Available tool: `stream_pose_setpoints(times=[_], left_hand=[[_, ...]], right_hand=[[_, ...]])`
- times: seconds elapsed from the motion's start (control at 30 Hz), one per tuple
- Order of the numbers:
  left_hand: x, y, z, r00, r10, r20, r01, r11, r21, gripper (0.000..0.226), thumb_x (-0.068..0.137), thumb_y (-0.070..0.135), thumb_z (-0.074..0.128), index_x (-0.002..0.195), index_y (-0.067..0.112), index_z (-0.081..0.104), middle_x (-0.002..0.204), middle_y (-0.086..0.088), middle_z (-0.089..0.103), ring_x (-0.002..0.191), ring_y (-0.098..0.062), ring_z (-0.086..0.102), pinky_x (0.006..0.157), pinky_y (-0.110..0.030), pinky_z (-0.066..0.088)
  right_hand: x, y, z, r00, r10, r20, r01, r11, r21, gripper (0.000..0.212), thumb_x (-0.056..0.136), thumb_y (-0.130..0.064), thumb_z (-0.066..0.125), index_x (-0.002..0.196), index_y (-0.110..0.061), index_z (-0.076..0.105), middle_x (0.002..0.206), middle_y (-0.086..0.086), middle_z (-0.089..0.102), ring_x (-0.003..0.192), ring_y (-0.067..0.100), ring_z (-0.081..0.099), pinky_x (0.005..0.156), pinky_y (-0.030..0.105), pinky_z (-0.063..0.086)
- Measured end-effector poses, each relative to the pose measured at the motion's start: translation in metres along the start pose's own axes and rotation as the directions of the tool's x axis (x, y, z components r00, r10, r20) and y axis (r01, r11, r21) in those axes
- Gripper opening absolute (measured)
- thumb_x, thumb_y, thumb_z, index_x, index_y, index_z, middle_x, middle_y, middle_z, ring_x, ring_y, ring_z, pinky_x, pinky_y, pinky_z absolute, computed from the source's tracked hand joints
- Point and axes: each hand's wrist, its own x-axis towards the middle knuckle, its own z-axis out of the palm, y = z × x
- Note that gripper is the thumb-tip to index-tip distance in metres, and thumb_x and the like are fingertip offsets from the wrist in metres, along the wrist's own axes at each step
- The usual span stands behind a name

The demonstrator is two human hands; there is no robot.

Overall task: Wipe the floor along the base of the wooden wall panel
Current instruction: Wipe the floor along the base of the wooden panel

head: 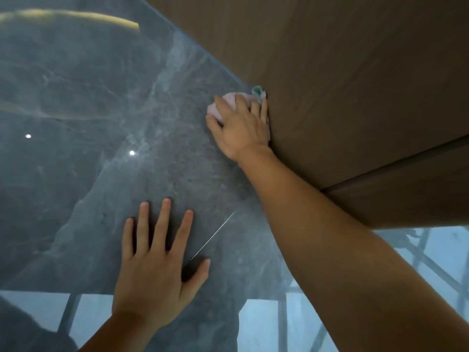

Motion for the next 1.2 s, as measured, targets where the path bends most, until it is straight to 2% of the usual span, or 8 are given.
stream_pose_setpoints(times=[0.13, 0.27, 0.47, 0.67, 0.8, 0.9, 1.07, 1.2], left_hand=[[0.001, 0.000, -0.002, 1.000, -0.010, 0.011, 0.011, 1.000, -0.018, 0.084, 0.088, 0.071, 0.036, 0.154, 0.019, 0.041, 0.164, -0.022, 0.032, 0.152, -0.052, 0.022, 0.121, -0.067, 0.019], [0.001, -0.001, -0.001, 0.999, -0.007, 0.037, 0.008, 1.000, -0.028, 0.085, 0.088, 0.073, 0.032, 0.155, 0.021, 0.038, 0.165, -0.022, 0.030, 0.152, -0.053, 0.021, 0.121, -0.067, 0.016], [0.001, -0.001, 0.000, 1.000, -0.012, -0.006, 0.012, 0.999, -0.034, 0.083, 0.084, 0.068, 0.046, 0.152, 0.019, 0.044, 0.163, -0.023, 0.035, 0.150, -0.053, 0.025, 0.121, -0.066, 0.018], [0.000, 0.001, 0.001, 0.999, -0.016, -0.043, 0.014, 0.999, -0.039, 0.081, 0.085, 0.065, 0.047, 0.151, 0.018, 0.046, 0.164, -0.021, 0.034, 0.151, -0.052, 0.026, 0.120, -0.067, 0.022], [0.001, 0.002, 0.003, 0.999, -0.010, -0.041, 0.009, 1.000, -0.024, 0.081, 0.087, 0.067, 0.041, 0.152, 0.019, 0.044, 0.165, -0.020, 0.031, 0.152, -0.051, 0.022, 0.123, -0.065, 0.017], [0.000, 0.000, 0.005, 0.999, -0.012, -0.041, 0.011, 1.000, -0.004, 0.082, 0.087, 0.067, 0.040, 0.153, 0.020, 0.043, 0.166, -0.019, 0.030, 0.153, -0.050, 0.021, 0.123, -0.064, 0.016], [0.001, 0.000, 0.004, 0.999, -0.010, -0.031, 0.010, 1.000, 0.004, 0.082, 0.088, 0.068, 0.038, 0.153, 0.019, 0.043, 0.166, -0.020, 0.029, 0.153, -0.052, 0.021, 0.122, -0.065, 0.017], [0.000, 0.000, 0.004, 1.000, -0.011, -0.029, 0.011, 1.000, 0.003, 0.083, 0.089, 0.069, 0.031, 0.153, 0.017, 0.043, 0.166, -0.022, 0.029, 0.152, -0.054, 0.020, 0.120, -0.069, 0.018]], right_hand=[[-0.098, 0.001, 0.006, 1.000, 0.020, -0.019, -0.020, 1.000, -0.022, 0.058, 0.093, -0.056, 0.036, 0.145, -0.030, 0.038, 0.146, 0.017, 0.042, 0.133, 0.042, 0.034, 0.120, 0.059, 0.009], [-0.180, -0.002, 0.021, 0.994, 0.032, 0.103, -0.028, 0.999, -0.046, 0.070, 0.089, -0.067, 0.035, 0.149, -0.031, 0.027, 0.149, 0.027, 0.036, 0.134, 0.047, 0.032, 0.114, 0.063, 0.021], [-0.051, -0.012, 0.018, 0.997, 0.066, 0.051, -0.069, 0.996, 0.052, 0.072, 0.086, -0.074, 0.033, 0.149, -0.041, 0.023, 0.161, 0.022, 0.017, 0.145, 0.048, 0.012, 0.117, 0.062, -0.005], [0.021, -0.005, 0.000, 0.993, -0.043, 0.108, 0.061, 0.983, -0.174, 0.076, 0.082, -0.081, 0.011, 0.149, -0.047, 0.019, 0.163, 0.013, 0.019, 0.148, 0.046, 0.002, 0.108, 0.066, -0.024], [0.028, 0.002, -0.002, 0.991, -0.042, 0.125, 0.063, 0.984, -0.169, 0.068, 0.087, -0.077, 0.017, 0.149, -0.048, 0.021, 0.163, 0.016, 0.017, 0.147, 0.048, -0.008, 0.115, 0.063, -0.014], [0.013, -0.008, 0.006, 0.996, 0.013, 0.089, -0.011, 1.000, -0.027, 0.065, 0.088, -0.075, 0.027, 0.148, -0.051, 0.021, 0.164, 0.017, 0.011, 0.147, 0.048, 0.003, 0.119, 0.059, -0.004], [-0.083, 0.000, 0.017, 1.000, -0.006, 0.020, 0.005, 0.999, 0.042, 0.061, 0.089, -0.071, 0.027, 0.146, -0.050, 0.026, 0.162, 0.013, 0.020, 0.144, 0.044, 0.016, 0.119, 0.059, 0.004], [-0.146, 0.010, 0.024, 0.996, -0.066, 0.056, 0.063, 0.996, 0.055, 0.065, 0.085, -0.073, 0.032, 0.146, -0.050, 0.027, 0.164, 0.009, 0.016, 0.148, 0.040, 0.009, 0.119, 0.059, 0.002]])
